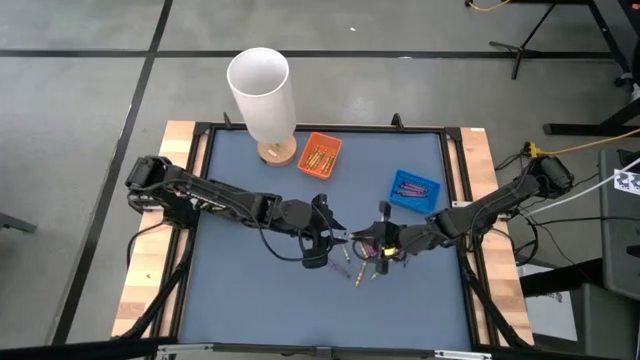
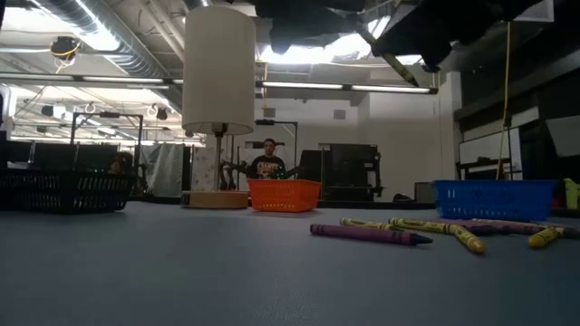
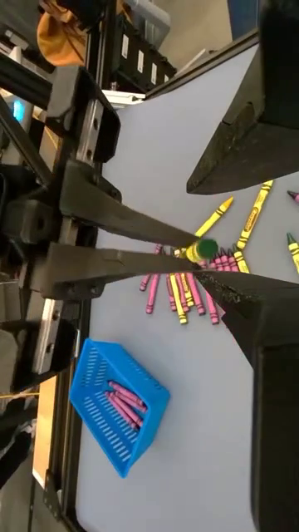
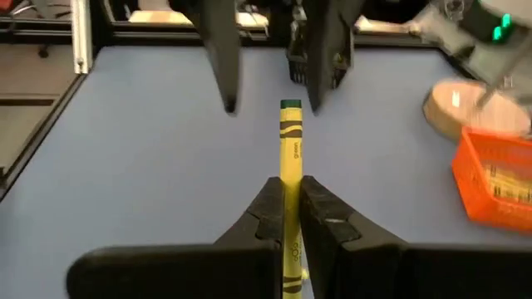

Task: Sort crayons
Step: Put the green crayon into the black basket

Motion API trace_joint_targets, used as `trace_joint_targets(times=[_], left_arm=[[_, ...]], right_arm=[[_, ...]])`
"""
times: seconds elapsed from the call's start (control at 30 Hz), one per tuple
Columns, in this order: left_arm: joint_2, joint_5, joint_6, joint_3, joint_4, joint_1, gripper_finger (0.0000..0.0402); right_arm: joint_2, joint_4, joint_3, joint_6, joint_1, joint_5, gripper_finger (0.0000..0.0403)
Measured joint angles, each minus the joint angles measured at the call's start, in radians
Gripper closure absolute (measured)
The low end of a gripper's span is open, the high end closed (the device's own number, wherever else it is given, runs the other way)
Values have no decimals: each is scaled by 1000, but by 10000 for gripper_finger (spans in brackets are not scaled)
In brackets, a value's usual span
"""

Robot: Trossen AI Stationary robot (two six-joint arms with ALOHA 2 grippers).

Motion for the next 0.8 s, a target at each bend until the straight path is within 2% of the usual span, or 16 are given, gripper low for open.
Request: trace_joint_targets(times=[0.13, 0.6, 0.8], left_arm=[[0, -2, 0, 0, 0, 0, 258], [0, -6, 0, 0, 17, 0, 258], [-1, -11, 0, 0, 42, 0, 278]], right_arm=[[0, 37, 0, -59, 0, -2, 384], [0, 80, 0, -110, 0, -4, 384], [0, 82, 0, -110, 0, 7, 384]])
